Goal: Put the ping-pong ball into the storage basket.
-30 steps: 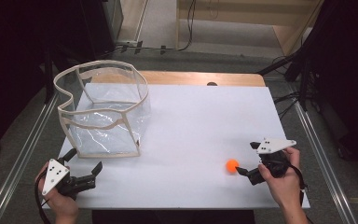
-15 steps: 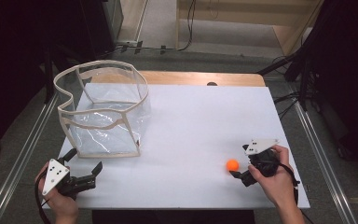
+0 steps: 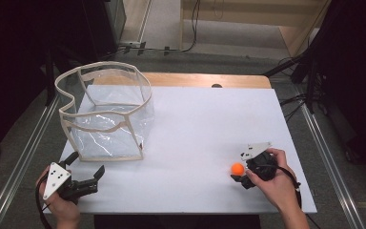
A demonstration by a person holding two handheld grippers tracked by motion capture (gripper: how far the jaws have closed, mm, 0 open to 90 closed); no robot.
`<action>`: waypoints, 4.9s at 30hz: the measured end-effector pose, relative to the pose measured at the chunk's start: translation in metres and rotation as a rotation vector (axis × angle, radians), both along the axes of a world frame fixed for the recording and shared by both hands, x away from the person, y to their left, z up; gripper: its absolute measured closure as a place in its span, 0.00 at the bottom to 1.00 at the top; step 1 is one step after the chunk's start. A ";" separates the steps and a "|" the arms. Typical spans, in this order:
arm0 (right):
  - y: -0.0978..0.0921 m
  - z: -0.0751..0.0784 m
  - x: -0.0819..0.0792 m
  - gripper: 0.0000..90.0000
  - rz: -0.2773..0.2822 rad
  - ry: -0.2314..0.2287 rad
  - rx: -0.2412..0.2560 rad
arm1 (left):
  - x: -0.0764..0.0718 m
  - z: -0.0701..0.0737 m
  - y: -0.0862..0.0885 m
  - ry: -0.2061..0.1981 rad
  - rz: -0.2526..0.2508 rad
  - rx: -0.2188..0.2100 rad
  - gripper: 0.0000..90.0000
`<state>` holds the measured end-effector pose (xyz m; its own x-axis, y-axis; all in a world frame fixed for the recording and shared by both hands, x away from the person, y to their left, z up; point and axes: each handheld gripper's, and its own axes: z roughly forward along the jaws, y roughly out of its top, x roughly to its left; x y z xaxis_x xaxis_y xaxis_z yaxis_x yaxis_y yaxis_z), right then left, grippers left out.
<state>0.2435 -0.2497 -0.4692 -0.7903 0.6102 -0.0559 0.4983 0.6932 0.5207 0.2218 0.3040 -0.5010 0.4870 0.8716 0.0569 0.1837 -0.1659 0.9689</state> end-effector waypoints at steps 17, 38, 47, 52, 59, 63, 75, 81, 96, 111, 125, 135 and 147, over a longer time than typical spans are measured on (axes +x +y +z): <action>0.004 -0.011 0.007 0.28 0.001 0.072 -0.045 | 0.000 0.000 0.000 0.000 0.000 0.000 0.00; 0.009 -0.017 0.020 0.52 -0.001 0.156 -0.110 | 0.000 0.000 0.000 0.001 -0.002 -0.002 0.00; 0.011 -0.015 0.021 0.53 0.007 0.163 -0.110 | 0.000 0.000 0.000 0.001 -0.002 -0.002 0.00; 0.010 -0.011 0.023 0.53 0.014 0.162 -0.104 | 0.000 0.000 0.000 0.001 -0.002 -0.002 0.00; 0.012 -0.006 0.026 0.53 0.029 0.167 -0.104 | 0.000 0.000 0.000 0.001 -0.003 -0.003 0.00; 0.014 -0.004 0.029 0.53 0.037 0.171 -0.104 | 0.000 0.000 0.000 0.001 -0.003 -0.002 0.00; 0.023 -0.001 0.034 0.53 0.055 0.181 -0.108 | 0.000 0.000 0.000 0.001 -0.004 -0.003 0.00; 0.028 0.001 0.037 0.53 0.065 0.186 -0.106 | 0.000 0.000 0.000 0.001 -0.004 -0.003 0.00; 0.044 0.007 0.046 0.53 0.099 0.189 -0.108 | 0.000 0.000 0.000 0.002 -0.005 -0.001 0.00; 0.059 0.011 0.054 0.53 0.133 0.192 -0.104 | 0.000 0.000 0.000 0.003 -0.006 -0.002 0.00; 0.072 0.019 0.062 0.53 0.148 0.188 -0.112 | 0.000 0.000 0.000 0.001 -0.007 -0.003 0.00; 0.082 0.024 0.067 0.53 0.170 0.185 -0.117 | 0.000 0.000 0.000 0.002 -0.007 -0.004 0.00; 0.095 0.028 0.075 0.53 0.195 0.185 -0.128 | 0.000 0.000 0.000 0.002 -0.009 -0.004 0.00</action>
